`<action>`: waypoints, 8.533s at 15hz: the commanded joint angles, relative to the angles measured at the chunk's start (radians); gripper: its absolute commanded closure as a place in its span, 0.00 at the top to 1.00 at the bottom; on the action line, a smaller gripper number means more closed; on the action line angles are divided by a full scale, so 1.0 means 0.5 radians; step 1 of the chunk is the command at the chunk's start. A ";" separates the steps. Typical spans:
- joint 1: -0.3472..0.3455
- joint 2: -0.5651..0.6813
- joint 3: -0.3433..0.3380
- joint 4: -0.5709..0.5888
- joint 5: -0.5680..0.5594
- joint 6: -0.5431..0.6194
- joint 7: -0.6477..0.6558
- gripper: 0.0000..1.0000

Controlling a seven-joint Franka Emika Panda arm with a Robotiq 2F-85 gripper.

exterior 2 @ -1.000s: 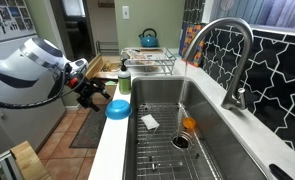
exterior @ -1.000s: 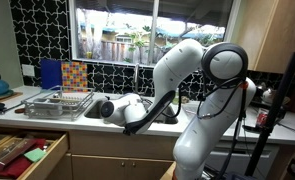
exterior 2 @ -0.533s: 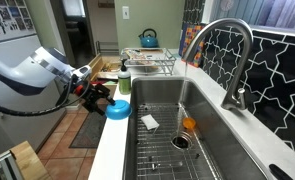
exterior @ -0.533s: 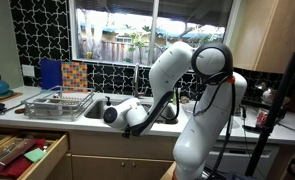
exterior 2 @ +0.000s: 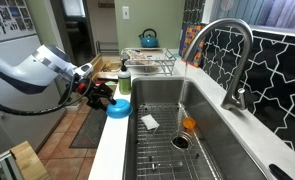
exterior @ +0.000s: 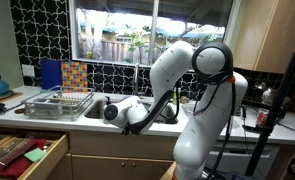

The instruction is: Pick up the upside down positioned blue bowl and rinse it under the running tap before putting it down in its original position

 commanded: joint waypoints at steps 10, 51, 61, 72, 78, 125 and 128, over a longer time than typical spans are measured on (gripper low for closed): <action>0.076 -0.133 0.051 -0.071 0.084 -0.198 0.023 0.30; -0.159 0.427 -0.259 0.526 -0.679 -0.500 0.059 0.29; -0.316 0.611 -0.381 0.825 -0.707 0.061 -0.172 0.29; -0.443 0.637 -0.482 0.874 -1.256 0.568 -0.195 0.29; -0.479 0.660 -0.497 0.888 -1.206 0.584 -0.222 0.29; -0.233 0.409 -0.249 0.728 0.286 -0.431 -0.353 0.29; -0.230 0.417 -0.251 0.730 0.226 -0.387 -0.359 0.54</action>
